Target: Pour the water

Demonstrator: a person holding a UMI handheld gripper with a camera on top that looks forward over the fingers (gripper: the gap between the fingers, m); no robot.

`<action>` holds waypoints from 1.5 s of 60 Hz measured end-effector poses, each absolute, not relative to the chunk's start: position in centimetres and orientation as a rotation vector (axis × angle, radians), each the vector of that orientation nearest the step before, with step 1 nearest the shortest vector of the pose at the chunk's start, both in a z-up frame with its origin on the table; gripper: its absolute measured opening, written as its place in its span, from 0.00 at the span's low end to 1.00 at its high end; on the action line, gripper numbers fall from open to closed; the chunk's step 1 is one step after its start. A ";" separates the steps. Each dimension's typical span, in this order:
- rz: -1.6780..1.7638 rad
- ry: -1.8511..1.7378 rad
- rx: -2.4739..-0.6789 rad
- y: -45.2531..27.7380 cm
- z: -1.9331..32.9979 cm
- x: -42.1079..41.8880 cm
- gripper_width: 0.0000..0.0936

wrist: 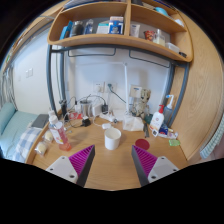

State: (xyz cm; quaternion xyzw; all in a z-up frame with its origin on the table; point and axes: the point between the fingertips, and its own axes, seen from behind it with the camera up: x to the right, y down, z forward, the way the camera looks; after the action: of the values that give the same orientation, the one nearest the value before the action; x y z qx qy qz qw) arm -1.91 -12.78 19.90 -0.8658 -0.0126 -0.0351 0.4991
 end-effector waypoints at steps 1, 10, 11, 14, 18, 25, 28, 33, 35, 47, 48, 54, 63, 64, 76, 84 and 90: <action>-0.096 -0.028 -2.097 -12.8 19.5 -2.0 0.80; -0.029 0.003 -2.091 -12.6 15.0 -6.5 0.80; -0.007 0.001 -2.086 -12.6 13.8 -7.7 0.80; 0.034 -0.005 -2.093 -12.4 11.8 -10.2 0.79; 0.069 -0.040 -2.102 -12.2 9.8 -13.3 0.80; 0.125 -0.097 -2.093 -10.6 7.1 -18.5 0.80; 0.146 -0.112 -2.087 -9.6 6.2 -20.3 0.80; 0.183 -0.141 -2.080 -7.9 5.0 -23.2 0.80; 0.188 -0.153 -2.072 -7.0 4.6 -23.9 0.80; 0.181 -0.167 -1.990 -1.9 5.3 -26.7 0.80; 0.180 -0.165 -1.982 -1.5 5.5 -26.8 0.80; 0.154 -0.143 -1.946 0.8 6.0 -26.8 0.80; 0.139 -0.108 -1.851 2.8 7.4 -26.7 0.70; 0.139 -0.109 -1.841 2.9 7.5 -26.7 0.67; 0.146 -0.113 -1.796 3.0 7.7 -26.8 0.55; 0.136 -0.108 -1.789 3.1 7.7 -26.8 0.52; 0.149 -0.095 -1.805 3.2 7.7 -26.4 0.52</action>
State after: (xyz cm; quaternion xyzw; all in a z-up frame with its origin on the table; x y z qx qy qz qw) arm -26.45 3.22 7.65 -0.7837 -0.0413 0.0645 0.6165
